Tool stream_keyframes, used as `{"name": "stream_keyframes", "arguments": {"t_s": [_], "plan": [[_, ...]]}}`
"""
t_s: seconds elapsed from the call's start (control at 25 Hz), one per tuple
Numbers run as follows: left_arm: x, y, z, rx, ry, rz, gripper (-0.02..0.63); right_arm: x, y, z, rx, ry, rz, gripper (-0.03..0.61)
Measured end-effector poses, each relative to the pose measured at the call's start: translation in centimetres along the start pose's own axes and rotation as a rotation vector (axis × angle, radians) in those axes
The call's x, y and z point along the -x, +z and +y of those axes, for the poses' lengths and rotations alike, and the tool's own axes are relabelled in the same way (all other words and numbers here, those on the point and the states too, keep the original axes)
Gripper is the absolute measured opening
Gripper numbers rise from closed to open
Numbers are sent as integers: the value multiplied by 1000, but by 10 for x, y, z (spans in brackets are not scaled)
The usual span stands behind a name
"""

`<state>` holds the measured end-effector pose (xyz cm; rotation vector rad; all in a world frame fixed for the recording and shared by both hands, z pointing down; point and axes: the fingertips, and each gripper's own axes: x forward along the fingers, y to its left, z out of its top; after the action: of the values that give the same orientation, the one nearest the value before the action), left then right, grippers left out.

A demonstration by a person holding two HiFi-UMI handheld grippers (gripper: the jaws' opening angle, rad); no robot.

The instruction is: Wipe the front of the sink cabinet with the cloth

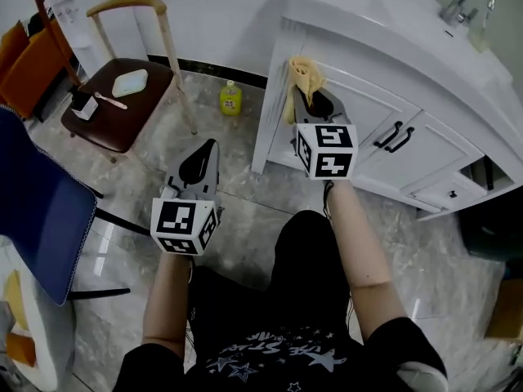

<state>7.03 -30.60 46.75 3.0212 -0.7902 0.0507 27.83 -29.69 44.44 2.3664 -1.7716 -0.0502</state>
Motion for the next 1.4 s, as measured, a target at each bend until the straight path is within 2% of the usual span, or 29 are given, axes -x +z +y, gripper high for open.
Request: {"name": "stream_keyframes", "arguments": {"t_s": [0.24,0.44,0.64,0.88,1.08,1.2,1.4], "plan": [[-4,-1,-2,11,-11,-8,14,5,-1,-16,-29,-30,-14,64],[-9,-1,-14,-23,-14,-4,15,18,-7,-44,-109,-51,-19,64],[-17,-3,-30,-36,-26,13,15,35,-16,-70,-139,-76,-23,64],[-31,0,-55,-49,-75,16,15,56,-25,-101,-164,-123,-25,64],[-44,4,-71,-50,-84,7,14,72,-33,-123,-167,-173,-16,64],[-52,4,-85,-56,-106,4,14,86,-37,-139,-203,-203,-4,63],[-61,2,-105,-58,-137,4,15,116,-44,-174,-251,-301,-10,63]]}}
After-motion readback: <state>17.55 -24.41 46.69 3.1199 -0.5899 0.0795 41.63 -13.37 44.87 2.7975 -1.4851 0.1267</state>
